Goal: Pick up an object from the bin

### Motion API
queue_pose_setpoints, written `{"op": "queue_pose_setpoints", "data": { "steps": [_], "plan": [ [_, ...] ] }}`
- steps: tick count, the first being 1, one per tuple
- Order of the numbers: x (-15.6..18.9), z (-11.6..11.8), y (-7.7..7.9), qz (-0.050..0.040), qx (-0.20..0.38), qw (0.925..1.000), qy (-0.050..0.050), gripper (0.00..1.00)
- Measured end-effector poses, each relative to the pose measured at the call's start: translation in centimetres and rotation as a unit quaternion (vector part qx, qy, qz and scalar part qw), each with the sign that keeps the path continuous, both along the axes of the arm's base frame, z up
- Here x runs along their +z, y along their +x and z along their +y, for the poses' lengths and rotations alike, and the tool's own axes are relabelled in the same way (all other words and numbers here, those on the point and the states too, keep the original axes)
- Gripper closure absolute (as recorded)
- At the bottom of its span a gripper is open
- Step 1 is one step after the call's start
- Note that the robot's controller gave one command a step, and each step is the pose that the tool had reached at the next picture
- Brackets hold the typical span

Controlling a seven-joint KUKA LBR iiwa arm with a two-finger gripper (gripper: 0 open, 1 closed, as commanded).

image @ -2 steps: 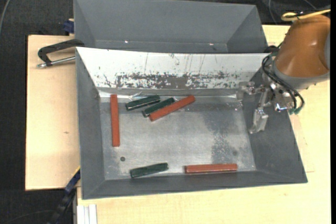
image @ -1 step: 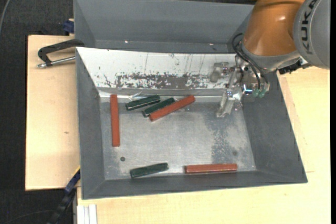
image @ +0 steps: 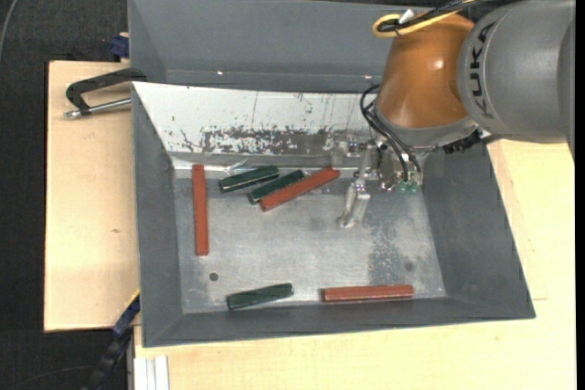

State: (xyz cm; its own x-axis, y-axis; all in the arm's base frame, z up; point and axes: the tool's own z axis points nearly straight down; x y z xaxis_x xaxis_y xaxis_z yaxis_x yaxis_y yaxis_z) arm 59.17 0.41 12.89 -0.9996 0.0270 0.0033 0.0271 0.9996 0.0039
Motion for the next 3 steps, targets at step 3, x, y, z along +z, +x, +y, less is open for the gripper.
{"op": "queue_pose_setpoints", "data": {
  "steps": [3],
  "plan": [
    [-5.7, 4.4, 0.9, -0.0044, 0.188, 0.9822, -0.002, 0.0]
  ]
}}
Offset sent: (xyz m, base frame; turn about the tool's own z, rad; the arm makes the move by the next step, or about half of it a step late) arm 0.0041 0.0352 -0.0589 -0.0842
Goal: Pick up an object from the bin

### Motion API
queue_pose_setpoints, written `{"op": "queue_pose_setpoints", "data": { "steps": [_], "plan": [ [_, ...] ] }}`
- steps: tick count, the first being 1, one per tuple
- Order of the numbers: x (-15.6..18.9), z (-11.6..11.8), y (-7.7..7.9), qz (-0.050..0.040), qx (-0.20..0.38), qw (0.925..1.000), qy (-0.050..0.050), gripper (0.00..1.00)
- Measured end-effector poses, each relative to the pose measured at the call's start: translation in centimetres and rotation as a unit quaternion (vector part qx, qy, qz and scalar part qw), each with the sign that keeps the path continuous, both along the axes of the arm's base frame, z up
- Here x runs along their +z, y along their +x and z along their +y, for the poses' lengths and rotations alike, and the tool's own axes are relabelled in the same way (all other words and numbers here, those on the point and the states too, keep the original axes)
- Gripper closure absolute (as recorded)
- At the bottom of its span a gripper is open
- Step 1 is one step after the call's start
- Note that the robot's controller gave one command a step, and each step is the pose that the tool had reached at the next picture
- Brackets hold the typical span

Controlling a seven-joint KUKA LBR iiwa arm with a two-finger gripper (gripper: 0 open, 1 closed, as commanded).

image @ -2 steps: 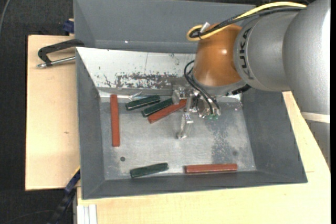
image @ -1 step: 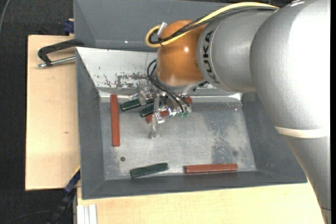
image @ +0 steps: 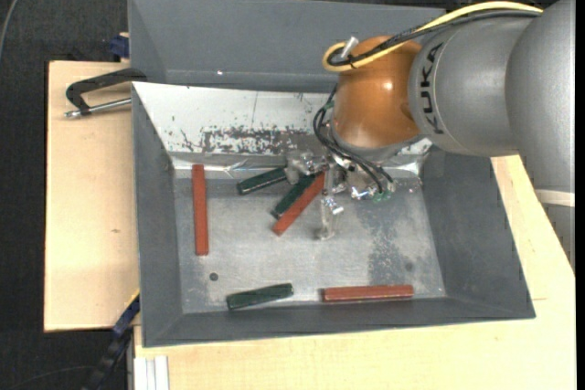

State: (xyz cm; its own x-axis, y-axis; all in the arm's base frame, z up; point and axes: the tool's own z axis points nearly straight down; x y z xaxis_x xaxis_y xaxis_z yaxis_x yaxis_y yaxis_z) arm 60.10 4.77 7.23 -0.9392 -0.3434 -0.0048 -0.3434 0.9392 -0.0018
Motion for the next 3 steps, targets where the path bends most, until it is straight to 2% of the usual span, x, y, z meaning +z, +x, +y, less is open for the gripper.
{"op": "queue_pose_setpoints", "data": {
  "steps": [1, 2, 3],
  "plan": [
    [0.53, 0.48, 0.41, -0.0078, 0.002, 1.0, 0.002, 1.0],
    [-0.1, 0.41, -0.13, 0.0014, 0.002, 1.0, 0.001, 0.0],
    [0.73, 0.63, 0.66, -0.0134, 0.002, 0.9999, 0.004, 1.0]
  ]
}}
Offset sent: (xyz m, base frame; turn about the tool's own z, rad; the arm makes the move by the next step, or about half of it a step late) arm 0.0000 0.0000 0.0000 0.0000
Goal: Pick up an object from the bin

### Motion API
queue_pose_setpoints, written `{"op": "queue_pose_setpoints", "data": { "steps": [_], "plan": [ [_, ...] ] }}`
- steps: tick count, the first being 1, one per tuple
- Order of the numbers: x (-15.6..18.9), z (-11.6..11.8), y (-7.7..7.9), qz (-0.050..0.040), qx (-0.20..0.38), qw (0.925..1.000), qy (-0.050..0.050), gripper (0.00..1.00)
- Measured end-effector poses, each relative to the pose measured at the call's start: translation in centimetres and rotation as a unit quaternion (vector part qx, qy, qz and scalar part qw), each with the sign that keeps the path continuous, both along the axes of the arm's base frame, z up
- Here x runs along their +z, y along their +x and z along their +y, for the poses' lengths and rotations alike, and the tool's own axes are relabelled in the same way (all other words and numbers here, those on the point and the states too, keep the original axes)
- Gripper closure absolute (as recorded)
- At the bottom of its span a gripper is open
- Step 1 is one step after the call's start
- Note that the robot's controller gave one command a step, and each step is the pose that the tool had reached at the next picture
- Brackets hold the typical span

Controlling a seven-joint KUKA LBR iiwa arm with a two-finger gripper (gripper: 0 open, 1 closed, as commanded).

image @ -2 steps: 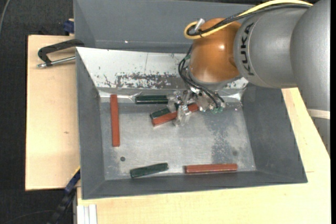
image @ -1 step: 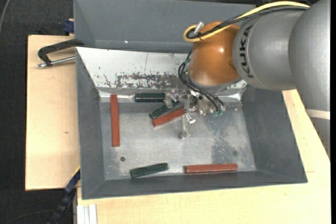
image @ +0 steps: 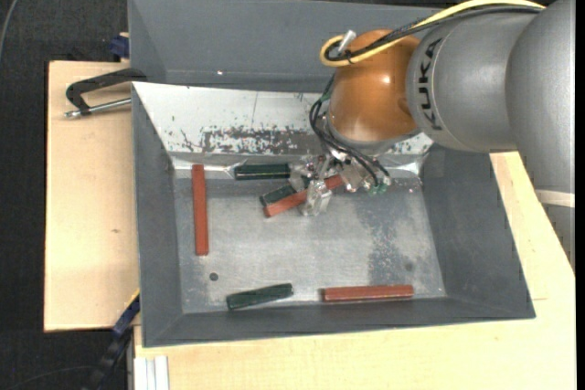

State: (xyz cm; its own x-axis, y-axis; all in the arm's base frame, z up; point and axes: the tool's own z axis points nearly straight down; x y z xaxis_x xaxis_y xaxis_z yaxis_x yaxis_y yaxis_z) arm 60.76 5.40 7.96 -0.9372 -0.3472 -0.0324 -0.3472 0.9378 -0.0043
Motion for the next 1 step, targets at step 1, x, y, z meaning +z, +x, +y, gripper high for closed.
{"op": "queue_pose_setpoints", "data": {
  "steps": [1],
  "plan": [
    [-0.85, -0.19, -0.8, 0.0147, 0.0, 0.9999, -0.003, 0.0]
  ]
}}
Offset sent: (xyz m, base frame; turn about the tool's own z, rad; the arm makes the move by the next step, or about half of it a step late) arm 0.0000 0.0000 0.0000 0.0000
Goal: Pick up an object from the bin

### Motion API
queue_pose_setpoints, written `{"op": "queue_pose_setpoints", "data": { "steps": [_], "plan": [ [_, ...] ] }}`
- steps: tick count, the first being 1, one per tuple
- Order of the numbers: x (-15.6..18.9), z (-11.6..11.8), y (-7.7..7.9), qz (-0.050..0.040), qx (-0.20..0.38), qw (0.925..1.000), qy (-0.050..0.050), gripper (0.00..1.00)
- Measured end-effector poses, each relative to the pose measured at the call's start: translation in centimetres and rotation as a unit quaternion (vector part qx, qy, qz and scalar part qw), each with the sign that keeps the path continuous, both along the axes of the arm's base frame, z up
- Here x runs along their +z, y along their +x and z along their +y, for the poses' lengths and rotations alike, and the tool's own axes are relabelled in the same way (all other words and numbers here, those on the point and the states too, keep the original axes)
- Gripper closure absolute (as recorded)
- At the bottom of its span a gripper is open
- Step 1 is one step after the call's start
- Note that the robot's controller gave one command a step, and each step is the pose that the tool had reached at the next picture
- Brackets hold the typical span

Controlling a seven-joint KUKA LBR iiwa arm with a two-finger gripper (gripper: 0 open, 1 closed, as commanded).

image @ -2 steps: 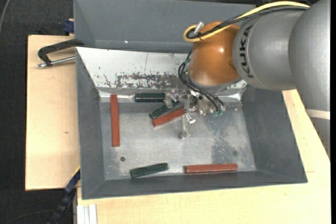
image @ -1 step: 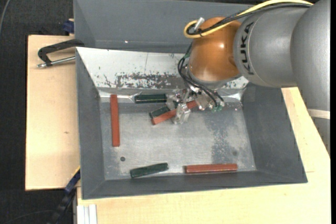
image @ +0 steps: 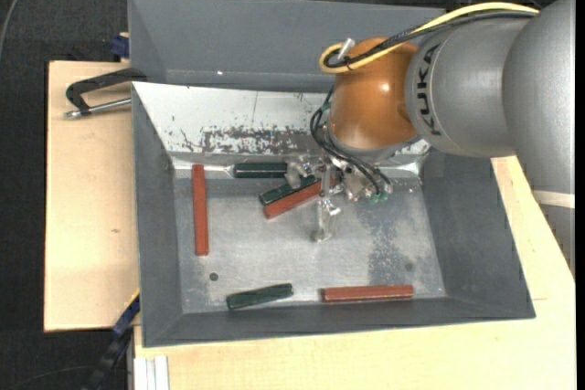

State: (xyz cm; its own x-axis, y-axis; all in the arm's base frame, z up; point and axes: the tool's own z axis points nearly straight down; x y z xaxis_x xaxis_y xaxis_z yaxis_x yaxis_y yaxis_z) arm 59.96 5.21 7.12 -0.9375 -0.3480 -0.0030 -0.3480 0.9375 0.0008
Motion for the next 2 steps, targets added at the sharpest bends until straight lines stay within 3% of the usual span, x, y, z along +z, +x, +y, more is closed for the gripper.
{"op": "queue_pose_setpoints", "data": {
  "steps": [1, 2],
  "plan": [
    [0.8, 0.2, 0.8, -0.0138, 0.0, 0.9999, 0.003, 1.0],
    [14.2, -4.1, -0.3, -0.0024, 0.029, 0.9996, -0.001, 1.0]
  ]
}}
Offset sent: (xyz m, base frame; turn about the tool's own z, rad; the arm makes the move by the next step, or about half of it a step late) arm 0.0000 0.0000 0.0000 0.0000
